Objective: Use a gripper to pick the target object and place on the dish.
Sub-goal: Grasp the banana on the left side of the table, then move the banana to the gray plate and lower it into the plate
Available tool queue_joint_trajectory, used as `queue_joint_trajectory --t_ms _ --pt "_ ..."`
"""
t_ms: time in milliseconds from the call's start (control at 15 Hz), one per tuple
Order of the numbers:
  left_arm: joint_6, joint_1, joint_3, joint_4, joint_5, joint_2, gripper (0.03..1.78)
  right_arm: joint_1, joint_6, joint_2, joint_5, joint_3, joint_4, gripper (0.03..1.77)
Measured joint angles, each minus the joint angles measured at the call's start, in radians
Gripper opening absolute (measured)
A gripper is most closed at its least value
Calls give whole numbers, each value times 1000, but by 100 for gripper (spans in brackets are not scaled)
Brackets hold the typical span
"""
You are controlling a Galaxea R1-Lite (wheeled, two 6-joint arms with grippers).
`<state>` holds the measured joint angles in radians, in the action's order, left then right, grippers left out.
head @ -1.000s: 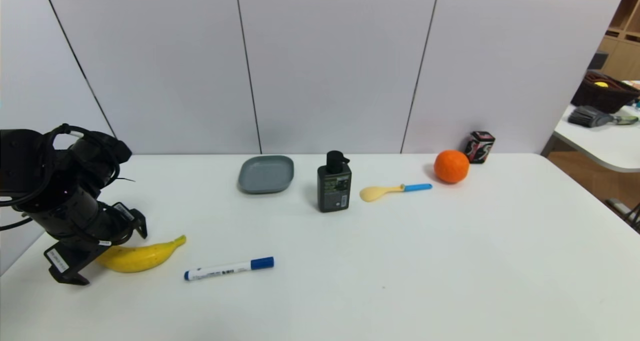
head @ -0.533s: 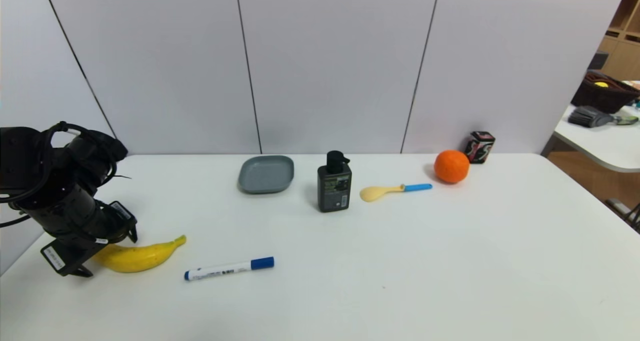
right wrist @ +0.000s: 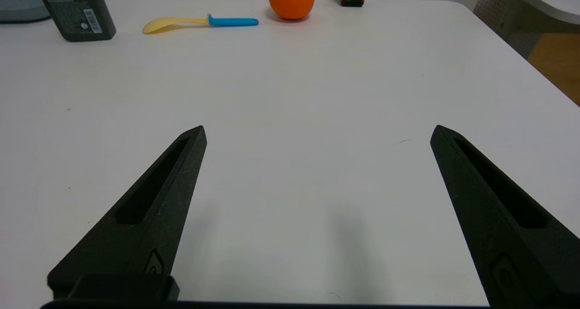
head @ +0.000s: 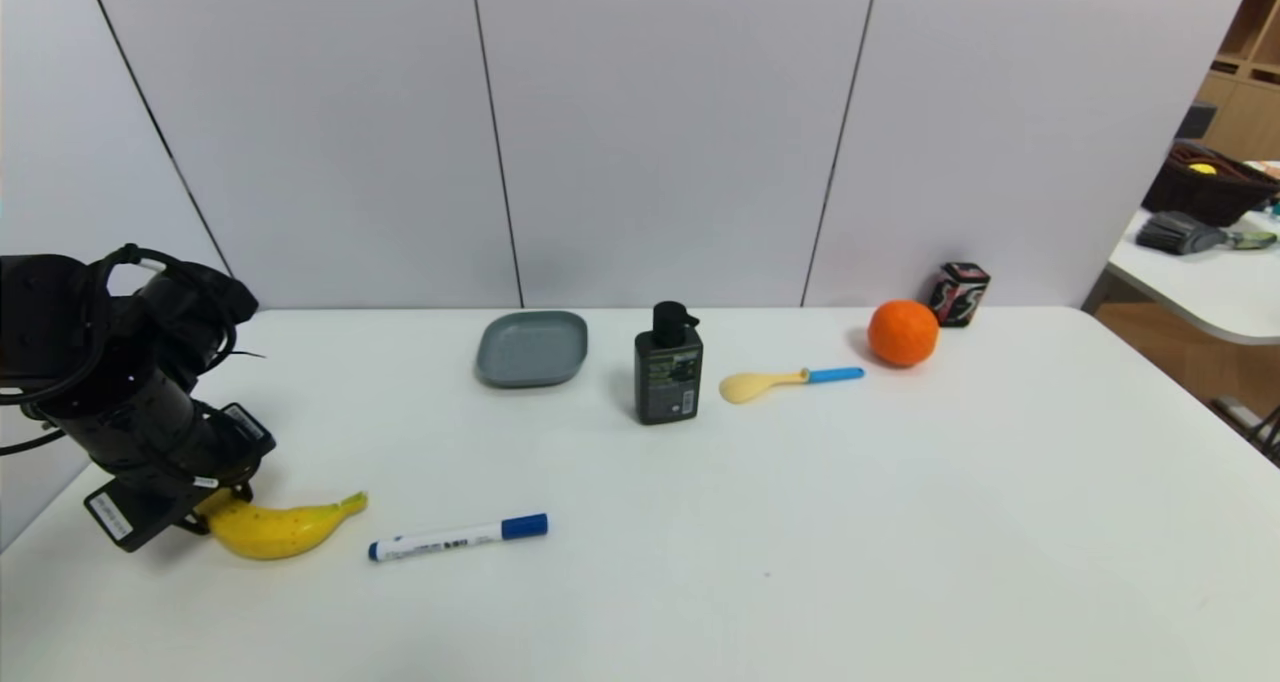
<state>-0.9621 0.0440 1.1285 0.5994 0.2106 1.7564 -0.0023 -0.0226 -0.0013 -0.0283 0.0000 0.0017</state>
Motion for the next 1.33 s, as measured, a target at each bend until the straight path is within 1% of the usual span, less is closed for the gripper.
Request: queue_joint_trajectory --t_ms 133,267,400,533,667,933,1200,1333 --pt "3 0 9 1 -1 1 47 0 0 0 0 0 0 171" --pt "40 1 32 1 -1 0 47 0 0 0 0 0 0 171" --pt "104 0 76 1 -3 -4 47 -1 0 0 0 0 0 171" --pt "191 0 141 2 -9 -8 47 0 0 0 0 0 0 171" --pt "231 -10 219 2 -16 -7 47 0 0 0 0 0 0 171" --pt "229 -62 371 -1 -19 35 47 0 0 0 0 0 0 171" --pt "216 -136 494 -9 -20 116 47 0 0 0 0 0 0 171" --pt "211 -173 560 -10 -36 162 47 0 0 0 0 0 0 171"
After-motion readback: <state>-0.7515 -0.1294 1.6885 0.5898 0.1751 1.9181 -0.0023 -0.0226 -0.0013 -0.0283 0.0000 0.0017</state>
